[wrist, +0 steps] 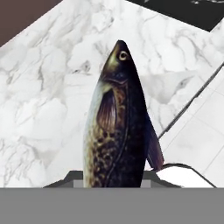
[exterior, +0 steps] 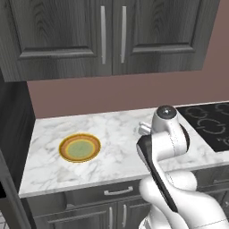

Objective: Place the fish on the rack of the oven, and slide the rack back inside. Close the oven door.

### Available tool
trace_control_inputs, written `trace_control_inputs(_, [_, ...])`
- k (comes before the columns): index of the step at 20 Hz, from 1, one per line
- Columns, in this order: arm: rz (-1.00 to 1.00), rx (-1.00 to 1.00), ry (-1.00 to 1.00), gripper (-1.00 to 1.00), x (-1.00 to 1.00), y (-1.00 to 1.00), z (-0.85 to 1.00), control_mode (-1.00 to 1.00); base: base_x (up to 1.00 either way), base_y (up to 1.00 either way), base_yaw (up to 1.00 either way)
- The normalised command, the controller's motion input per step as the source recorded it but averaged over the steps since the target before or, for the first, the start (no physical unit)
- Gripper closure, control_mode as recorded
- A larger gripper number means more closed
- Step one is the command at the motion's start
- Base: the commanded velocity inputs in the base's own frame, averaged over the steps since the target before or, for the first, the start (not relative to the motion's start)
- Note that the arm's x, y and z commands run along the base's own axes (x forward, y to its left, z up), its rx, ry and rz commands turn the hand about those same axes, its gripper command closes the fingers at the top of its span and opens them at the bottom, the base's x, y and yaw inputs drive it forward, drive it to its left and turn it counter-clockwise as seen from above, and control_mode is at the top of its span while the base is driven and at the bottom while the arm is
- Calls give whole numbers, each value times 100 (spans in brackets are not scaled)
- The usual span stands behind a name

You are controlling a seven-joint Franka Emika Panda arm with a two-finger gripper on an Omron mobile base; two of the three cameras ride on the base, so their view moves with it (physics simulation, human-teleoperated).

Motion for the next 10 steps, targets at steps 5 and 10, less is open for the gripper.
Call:
trace_control_inputs(5, [0, 0, 0, 100, 0, 0, 0, 100, -43, 0, 7])
trace_control_inputs(10, [0, 0, 0, 100, 0, 0, 0, 100, -41, 1, 16])
